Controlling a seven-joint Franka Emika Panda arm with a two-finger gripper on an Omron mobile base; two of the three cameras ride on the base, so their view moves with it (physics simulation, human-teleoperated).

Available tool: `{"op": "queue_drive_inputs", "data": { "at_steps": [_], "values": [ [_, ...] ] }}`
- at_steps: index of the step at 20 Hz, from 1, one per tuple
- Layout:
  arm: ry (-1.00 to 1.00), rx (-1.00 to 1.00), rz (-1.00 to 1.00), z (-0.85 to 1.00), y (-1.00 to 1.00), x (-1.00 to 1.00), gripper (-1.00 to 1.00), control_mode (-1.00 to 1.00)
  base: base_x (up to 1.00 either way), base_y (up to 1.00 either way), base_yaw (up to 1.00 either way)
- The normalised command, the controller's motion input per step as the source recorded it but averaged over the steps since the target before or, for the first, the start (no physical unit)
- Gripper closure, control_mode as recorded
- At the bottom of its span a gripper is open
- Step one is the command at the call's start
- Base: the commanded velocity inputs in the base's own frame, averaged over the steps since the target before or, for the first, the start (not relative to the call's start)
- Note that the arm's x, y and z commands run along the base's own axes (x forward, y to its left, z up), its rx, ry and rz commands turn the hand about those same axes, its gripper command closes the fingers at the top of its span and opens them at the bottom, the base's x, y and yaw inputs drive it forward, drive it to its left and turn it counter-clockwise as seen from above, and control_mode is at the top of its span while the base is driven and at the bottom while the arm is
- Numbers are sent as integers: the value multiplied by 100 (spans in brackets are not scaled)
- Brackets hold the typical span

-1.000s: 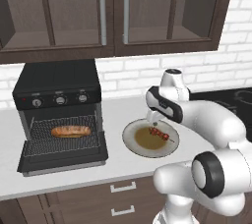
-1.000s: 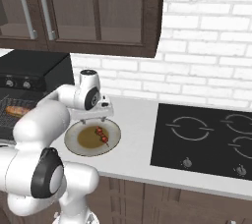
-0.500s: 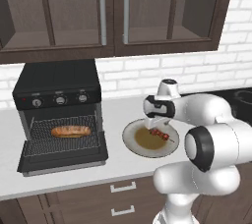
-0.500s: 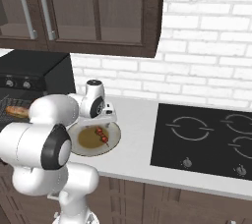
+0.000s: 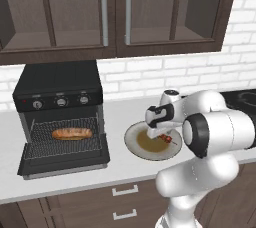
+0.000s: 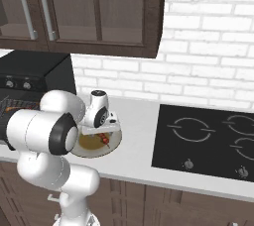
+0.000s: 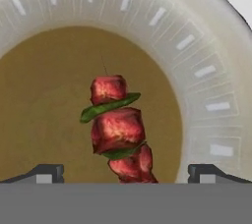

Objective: Pick up the kebab skewer and baguette bread, and place them inside the toaster oven. Close the toaster oven door and start by setting the timer.

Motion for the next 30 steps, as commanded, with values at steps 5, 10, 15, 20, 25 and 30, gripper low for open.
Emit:
{"op": "queue_drive_inputs", "data": {
  "at_steps": [5,10,15,20,25,30],
  "values": [
    [0,0,0,-22,-8,5,-100,-100,0,0,0],
    [0,0,0,-9,0,0,-100,-100,0,0,0],
    [0,0,0,0,0,0,-100,-100,0,0,0],
    [0,0,0,0,0,0,-100,-100,0,0,0],
    [0,0,0,0,0,0,100,-100,0,0,0],
    [0,0,0,0,0,0,100,-100,0,0,0]
  ]
}}
